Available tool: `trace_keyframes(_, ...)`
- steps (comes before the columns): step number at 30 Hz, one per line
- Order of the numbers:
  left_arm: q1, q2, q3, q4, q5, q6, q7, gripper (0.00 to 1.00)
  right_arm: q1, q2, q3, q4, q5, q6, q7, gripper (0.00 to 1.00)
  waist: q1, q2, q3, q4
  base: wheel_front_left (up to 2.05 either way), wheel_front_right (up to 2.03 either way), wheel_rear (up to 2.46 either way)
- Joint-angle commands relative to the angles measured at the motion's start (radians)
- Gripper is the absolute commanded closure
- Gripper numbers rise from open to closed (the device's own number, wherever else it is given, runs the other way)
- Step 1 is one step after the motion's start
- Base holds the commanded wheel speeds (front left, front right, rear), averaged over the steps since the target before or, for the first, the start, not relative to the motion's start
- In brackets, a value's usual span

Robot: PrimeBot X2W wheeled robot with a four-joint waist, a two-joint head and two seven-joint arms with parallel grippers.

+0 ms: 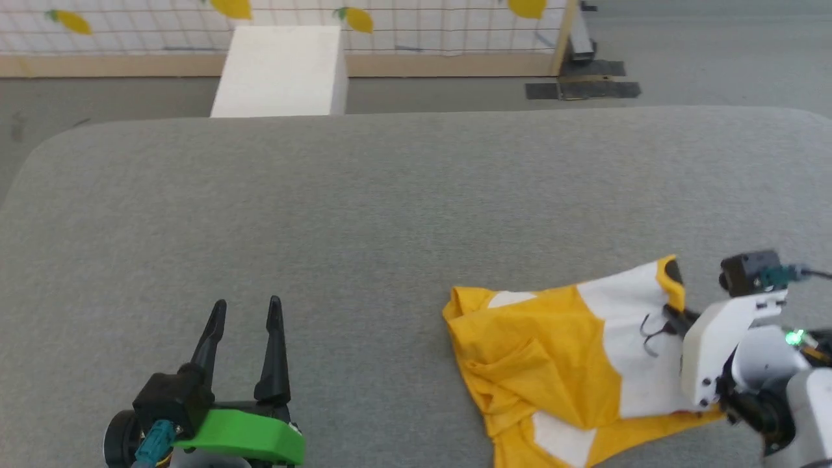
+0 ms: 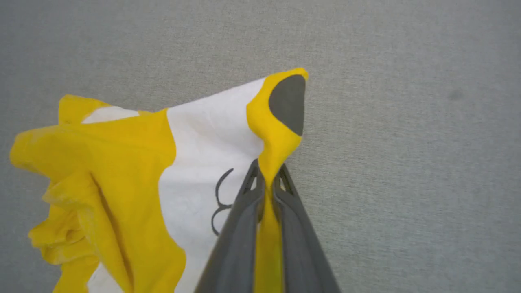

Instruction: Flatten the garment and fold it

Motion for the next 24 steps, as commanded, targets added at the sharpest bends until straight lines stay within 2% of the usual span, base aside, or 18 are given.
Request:
trace_keyframes(1, -0.017, 0.011, 0.0, -0.006, 0.016, 0.003, 0.003, 0.0, -0.038, -0.031, 0.01, -0.003, -0.01, -0.001, 0.009, 1.0, 0.0, 0.0, -0.005, -0.057, 0.0, 0.0, 0.0)
trace_keyframes(7, -0.049, 0.026, -0.001, -0.029, 0.032, 0.005, 0.014, 0.0, -0.162, -0.181, 0.062, 0.015, -0.001, -0.001, 0.032, 1.0, 0.0, 0.0, 0.054, -0.122, 0.0, 0.0, 0.0)
trace_keyframes(12, -0.103, 0.043, 0.001, -0.05, 0.058, 0.009, 0.025, 0.0, -0.266, -0.273, 0.075, 0.046, 0.009, -0.001, 0.017, 1.0, 0.0, 0.0, 0.143, -0.159, 0.0, 0.0, 0.0)
trace_keyframes(19, -0.203, 0.074, 0.004, -0.08, 0.1, 0.01, 0.053, 0.0, -0.377, -0.396, 0.033, 0.123, 0.003, -0.001, -0.022, 1.0, 0.0, 0.0, 0.272, -0.179, 0.0, 0.0, 0.0)
trace_keyframes(24, -0.251, 0.095, 0.007, -0.117, 0.134, 0.018, 0.073, 0.0, -0.408, -0.458, -0.034, 0.163, -0.024, -0.001, -0.043, 1.0, 0.0, 0.0, 0.35, -0.186, 0.0, 0.0, 0.0)
